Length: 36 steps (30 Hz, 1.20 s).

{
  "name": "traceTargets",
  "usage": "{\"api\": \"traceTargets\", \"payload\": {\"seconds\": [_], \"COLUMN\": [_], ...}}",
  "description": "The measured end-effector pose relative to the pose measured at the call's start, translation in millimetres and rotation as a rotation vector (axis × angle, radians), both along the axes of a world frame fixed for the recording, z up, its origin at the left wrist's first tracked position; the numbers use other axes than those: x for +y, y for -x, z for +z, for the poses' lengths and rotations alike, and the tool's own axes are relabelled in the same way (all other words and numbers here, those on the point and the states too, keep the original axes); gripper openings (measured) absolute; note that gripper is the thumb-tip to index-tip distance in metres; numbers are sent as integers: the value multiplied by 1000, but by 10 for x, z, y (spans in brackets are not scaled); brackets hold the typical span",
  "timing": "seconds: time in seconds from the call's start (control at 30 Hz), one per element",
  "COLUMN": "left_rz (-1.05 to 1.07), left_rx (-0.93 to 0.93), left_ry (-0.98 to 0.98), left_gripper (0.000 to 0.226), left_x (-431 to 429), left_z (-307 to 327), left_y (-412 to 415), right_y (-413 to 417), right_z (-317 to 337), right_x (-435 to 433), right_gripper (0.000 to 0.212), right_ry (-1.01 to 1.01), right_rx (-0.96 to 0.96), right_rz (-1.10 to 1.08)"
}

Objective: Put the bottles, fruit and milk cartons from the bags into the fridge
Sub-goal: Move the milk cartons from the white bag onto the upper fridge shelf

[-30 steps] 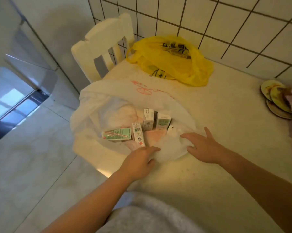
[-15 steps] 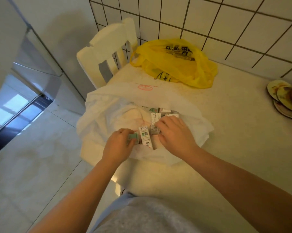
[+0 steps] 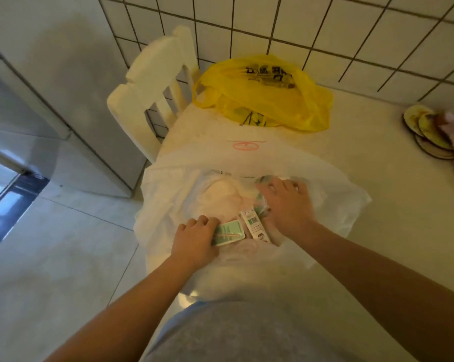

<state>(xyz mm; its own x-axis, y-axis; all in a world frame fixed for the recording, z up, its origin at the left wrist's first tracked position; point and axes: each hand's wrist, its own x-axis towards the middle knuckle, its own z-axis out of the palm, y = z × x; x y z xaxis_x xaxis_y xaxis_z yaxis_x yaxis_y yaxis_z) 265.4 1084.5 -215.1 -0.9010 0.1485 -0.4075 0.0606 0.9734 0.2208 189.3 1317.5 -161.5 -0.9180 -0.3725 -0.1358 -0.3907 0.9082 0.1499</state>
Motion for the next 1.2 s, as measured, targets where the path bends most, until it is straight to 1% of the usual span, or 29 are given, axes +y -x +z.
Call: {"api": "traceTargets", "payload": {"seconds": [0.1, 0.2, 0.27, 0.4, 0.53, 0.67, 0.77, 0.8, 0.87, 0.9, 0.97, 1.07, 1.2], "left_rz": [-68, -173, -197, -191, -180, -115, -27, 1, 75, 114, 164, 199, 340], "left_rx": [70, 196, 212, 202, 136, 158, 266, 293, 272, 255, 288, 340, 264], "left_ry": [-73, -82, -76, -64, -56, -151, -291, -362, -548, -643, -800, -937, -1022], "left_gripper": [69, 59, 55, 54, 57, 60, 60, 59, 58, 57, 56, 53, 59], "left_x": [-106, -178, -194, -185, -277, -352, -386, -402, -442, -470, -564, -769, -1093], "left_z": [-95, -172, -168, -113, -150, -142, -13, 50, 221, 322, 529, 860, 1197], "left_y": [-17, -47, -55, -37, -12, 2, -33, -52, -119, -166, -297, -583, -1123], "right_y": [-38, -129, -190, -316, -459, -657, -864, -948, -1145, -1255, -1525, -2008, -2607], "right_z": [-45, -99, -100, -47, 107, 316, 489, 549, 658, 711, 816, 990, 1196], "right_x": [-40, -62, -102, -168, -194, -265, -357, -395, -480, -530, -653, -900, -1250], "right_gripper": [57, 53, 50, 52, 52, 50, 52, 53, 54, 54, 54, 55, 49], "right_ry": [22, 70, 94, 123, 170, 237, 304, 343, 461, 540, 728, 978, 1303], "right_rx": [93, 182, 196, 235, 301, 389, 433, 432, 437, 440, 417, 405, 330], "right_rz": [-38, -71, -94, -159, -212, -255, -288, -310, -344, -356, -404, -492, -715]}}
